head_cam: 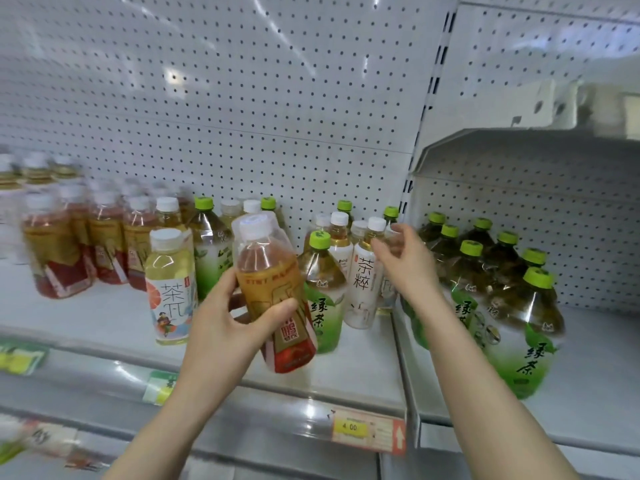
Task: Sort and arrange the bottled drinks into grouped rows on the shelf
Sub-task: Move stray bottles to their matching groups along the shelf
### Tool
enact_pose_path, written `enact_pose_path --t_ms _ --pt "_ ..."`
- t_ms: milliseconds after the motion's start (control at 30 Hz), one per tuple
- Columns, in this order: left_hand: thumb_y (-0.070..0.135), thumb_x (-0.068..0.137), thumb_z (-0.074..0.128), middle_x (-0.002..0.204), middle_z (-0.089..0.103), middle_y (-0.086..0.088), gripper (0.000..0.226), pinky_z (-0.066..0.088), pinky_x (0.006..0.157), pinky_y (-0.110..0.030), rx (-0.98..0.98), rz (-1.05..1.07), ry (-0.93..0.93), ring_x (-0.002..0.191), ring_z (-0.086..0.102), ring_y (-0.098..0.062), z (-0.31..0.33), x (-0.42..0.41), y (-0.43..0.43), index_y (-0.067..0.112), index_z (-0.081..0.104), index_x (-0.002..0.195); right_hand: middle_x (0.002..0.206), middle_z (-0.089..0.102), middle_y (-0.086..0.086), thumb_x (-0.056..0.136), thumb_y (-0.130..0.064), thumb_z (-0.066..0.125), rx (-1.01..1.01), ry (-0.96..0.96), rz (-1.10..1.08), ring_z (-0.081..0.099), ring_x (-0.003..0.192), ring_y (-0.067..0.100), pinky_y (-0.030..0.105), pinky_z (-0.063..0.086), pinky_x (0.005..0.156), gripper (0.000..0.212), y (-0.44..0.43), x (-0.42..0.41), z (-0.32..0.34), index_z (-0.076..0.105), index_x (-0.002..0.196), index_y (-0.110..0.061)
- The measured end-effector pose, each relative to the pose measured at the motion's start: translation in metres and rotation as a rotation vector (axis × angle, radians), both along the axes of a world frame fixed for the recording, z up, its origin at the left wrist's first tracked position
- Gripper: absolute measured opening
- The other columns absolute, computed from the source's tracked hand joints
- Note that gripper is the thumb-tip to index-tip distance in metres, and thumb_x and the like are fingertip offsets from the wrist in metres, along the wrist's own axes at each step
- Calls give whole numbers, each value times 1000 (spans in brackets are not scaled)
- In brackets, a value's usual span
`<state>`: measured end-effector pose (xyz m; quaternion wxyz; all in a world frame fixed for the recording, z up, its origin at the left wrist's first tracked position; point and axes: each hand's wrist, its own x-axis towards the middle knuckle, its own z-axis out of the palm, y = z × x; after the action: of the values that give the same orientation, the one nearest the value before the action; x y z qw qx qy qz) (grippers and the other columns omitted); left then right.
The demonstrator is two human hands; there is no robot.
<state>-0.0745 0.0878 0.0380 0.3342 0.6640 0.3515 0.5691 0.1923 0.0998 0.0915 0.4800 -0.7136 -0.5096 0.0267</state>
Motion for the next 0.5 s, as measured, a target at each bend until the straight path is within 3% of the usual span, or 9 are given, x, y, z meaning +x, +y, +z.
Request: enact_pose_path --t_ms 133,267,433,500 --pt "68 58 75 99 70 26 54 43 71 -16 -49 86 18 93 59 15 -5 -16 17 48 59 105 128 62 2 93 -42 62 -114 11 51 59 117 24 36 48 88 45 30 -4 -8 51 128 -17" --pt "63 59 75 105 69 17 62 46 72 -19 -102 116 39 98 60 2 -21 -20 35 40 60 114 135 57 7 95 -45 58 -172 -45 34 55 124 28 42 47 96 54 24 0 -9 43 135 -13" --pt "64 58 73 101 67 20 66 43 69 -17 -115 123 63 96 58 4 -33 -15 49 36 59 116 118 58 -11 93 -48 58 -185 -67 102 54 104 12 33 43 87 32 -19 10 -11 44 120 -39" --pt "63 59 73 102 67 18 69 42 68 -16 -124 114 82 97 57 5 -38 -12 54 33 59 120 114 59 -16 90 -50 60 -135 -14 99 57 104 11 38 48 90 32 -33 11 -16 44 116 -43"
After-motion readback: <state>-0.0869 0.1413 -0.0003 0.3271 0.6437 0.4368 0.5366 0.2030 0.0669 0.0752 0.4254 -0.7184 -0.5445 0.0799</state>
